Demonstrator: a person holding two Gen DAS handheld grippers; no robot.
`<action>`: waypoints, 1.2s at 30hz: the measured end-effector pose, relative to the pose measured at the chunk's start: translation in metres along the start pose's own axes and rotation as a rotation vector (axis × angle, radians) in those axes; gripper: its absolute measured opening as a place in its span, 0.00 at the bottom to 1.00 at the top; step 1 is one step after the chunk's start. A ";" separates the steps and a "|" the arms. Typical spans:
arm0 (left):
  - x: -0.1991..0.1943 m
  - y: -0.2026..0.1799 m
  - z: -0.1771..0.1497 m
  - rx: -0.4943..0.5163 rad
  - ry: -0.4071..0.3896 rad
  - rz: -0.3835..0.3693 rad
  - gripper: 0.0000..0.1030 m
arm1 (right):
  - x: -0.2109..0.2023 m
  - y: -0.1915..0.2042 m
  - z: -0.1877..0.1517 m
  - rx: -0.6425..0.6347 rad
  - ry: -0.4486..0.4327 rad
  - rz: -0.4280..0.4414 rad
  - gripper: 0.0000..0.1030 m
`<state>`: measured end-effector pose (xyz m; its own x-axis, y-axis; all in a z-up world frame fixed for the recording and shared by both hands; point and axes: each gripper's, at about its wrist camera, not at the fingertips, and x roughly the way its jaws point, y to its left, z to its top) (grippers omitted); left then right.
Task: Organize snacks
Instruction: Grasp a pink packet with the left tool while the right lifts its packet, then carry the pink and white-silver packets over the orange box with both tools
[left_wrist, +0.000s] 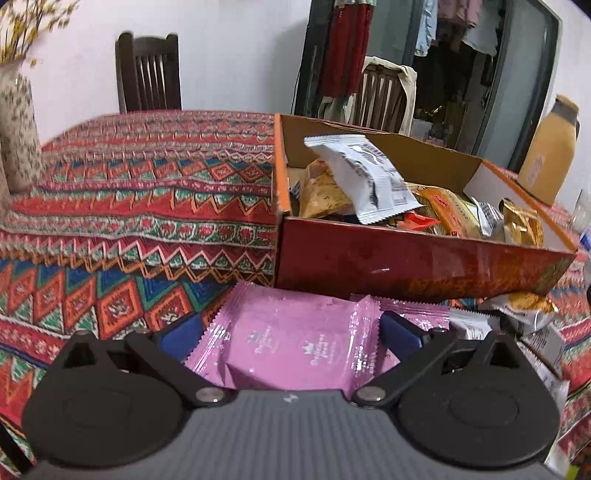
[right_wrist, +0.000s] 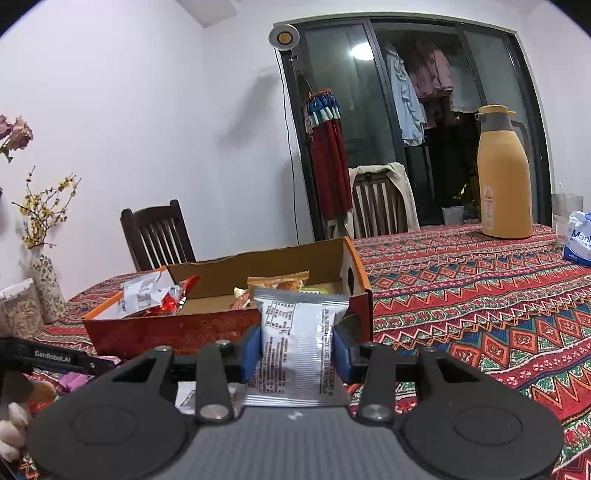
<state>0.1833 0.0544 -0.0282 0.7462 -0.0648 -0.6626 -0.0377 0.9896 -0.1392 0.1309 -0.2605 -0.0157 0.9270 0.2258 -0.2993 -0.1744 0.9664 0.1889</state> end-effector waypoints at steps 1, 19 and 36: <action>0.001 0.003 0.000 -0.017 0.008 -0.012 1.00 | -0.001 0.000 0.000 -0.001 -0.006 0.003 0.40; -0.008 0.014 0.004 -0.066 -0.022 0.019 0.70 | -0.002 0.001 0.000 0.000 -0.013 0.014 0.40; -0.014 0.008 0.001 -0.029 -0.054 0.026 0.68 | -0.006 0.004 -0.001 -0.015 -0.028 -0.002 0.39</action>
<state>0.1731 0.0638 -0.0192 0.7795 -0.0314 -0.6256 -0.0760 0.9866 -0.1443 0.1248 -0.2576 -0.0140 0.9363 0.2203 -0.2736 -0.1772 0.9687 0.1737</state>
